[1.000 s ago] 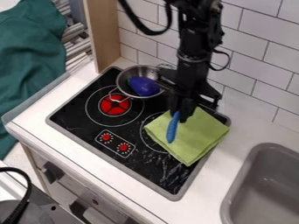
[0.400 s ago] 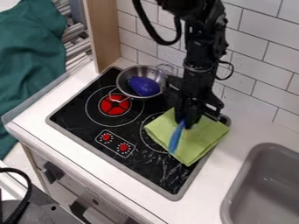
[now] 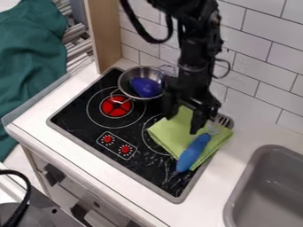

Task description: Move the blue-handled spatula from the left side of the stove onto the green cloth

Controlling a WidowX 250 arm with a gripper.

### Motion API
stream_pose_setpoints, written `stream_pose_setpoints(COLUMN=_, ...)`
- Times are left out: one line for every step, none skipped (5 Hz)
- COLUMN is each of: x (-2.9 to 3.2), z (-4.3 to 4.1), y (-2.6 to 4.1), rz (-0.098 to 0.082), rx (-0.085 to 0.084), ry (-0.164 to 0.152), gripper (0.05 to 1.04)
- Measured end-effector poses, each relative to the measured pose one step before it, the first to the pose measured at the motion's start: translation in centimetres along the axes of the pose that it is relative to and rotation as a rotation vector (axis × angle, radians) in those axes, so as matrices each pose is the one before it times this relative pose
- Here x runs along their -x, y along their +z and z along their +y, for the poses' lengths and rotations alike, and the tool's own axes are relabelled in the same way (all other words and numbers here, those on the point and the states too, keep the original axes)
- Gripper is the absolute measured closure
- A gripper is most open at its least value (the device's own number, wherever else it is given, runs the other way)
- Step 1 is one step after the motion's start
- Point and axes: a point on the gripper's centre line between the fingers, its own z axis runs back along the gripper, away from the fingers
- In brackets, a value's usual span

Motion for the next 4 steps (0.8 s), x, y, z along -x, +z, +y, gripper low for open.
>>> stream_pose_setpoints(x=0.569, z=0.343, y=2.599, rz=-0.0348, rx=-0.028, ry=0.0353, gripper=0.067)
stream_pose_setpoints(x=0.377, z=0.026, y=0.361, rz=0.0, rx=-0.0013, ry=0.0068, gripper=0.073)
stream_pose_setpoints(x=0.334, z=-0.053, y=0.352, rz=-0.0031, rx=0.0012, ry=0.0088, gripper=0.073)
stream_pose_setpoints(x=0.171, z=-0.013, y=0.001, rz=0.0108, rx=0.0008, ry=0.0117, gripper=0.073)
